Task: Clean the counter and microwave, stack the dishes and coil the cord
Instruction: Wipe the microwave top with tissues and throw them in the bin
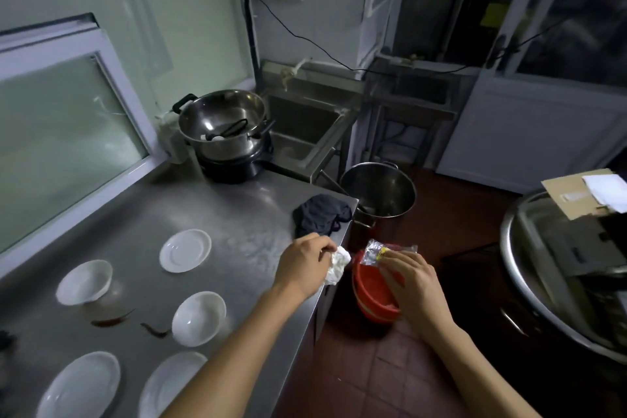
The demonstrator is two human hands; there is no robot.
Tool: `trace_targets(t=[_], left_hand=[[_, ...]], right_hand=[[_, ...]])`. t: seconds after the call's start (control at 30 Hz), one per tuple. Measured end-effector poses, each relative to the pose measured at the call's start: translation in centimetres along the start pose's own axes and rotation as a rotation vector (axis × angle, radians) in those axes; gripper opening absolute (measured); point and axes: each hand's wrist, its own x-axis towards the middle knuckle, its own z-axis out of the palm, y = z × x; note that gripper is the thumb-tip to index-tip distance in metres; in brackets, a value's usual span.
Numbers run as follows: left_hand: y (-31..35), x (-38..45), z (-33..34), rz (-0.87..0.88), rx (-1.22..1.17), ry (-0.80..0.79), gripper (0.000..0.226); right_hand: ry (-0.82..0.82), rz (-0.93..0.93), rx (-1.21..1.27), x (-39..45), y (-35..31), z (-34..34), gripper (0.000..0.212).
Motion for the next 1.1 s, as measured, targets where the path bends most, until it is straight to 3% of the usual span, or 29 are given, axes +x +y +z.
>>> trace_targets(t=[0.47,0.77,1.1], left_hand=[[4.2,13.2,10.6,0.039,0.037,-0.181,0.015],[8.3,20.7,20.7,-0.072,0.06,-0.296,0.017],[5.7,23.2,29.5,-0.191,0.03,-0.419,0.018]], right_hand=[[-0.052,0.157,-0.005,6.7,13.9,0.9,0.015],[-0.129,0.21,0.036,11.3,25.8,-0.1,0.008],[-0.306,0.354,0.096,9.9,33.3,4.2,0.008]])
